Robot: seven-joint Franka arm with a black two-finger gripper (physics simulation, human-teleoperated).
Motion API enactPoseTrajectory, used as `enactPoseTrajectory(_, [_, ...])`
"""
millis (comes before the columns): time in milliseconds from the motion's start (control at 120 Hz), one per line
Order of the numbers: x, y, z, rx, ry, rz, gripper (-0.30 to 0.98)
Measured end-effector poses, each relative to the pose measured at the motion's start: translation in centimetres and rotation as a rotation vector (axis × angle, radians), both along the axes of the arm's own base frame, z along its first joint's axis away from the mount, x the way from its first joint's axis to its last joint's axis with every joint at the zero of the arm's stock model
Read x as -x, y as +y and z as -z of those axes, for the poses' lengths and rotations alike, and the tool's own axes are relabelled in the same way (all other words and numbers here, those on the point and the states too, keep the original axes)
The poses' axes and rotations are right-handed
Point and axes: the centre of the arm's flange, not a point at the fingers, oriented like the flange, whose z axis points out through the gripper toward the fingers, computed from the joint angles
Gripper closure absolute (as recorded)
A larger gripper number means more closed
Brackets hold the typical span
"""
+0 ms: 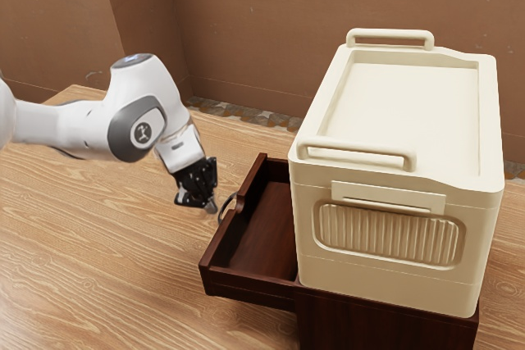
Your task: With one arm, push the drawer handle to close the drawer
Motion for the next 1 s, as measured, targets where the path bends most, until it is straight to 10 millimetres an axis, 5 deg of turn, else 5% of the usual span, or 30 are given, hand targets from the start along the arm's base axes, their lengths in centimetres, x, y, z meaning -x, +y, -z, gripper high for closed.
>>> enactPoseTrajectory(467, [-0.8,-1.5,0.6,0.014,0.000,0.108,0.79])
enactPoseTrajectory(725, [-2.8,-1.8,0.7,0.029,-0.010,0.119,0.79])
enactPoseTrajectory(1000, [-3.9,-7.8,0.7,0.038,-0.026,0.224,0.79])
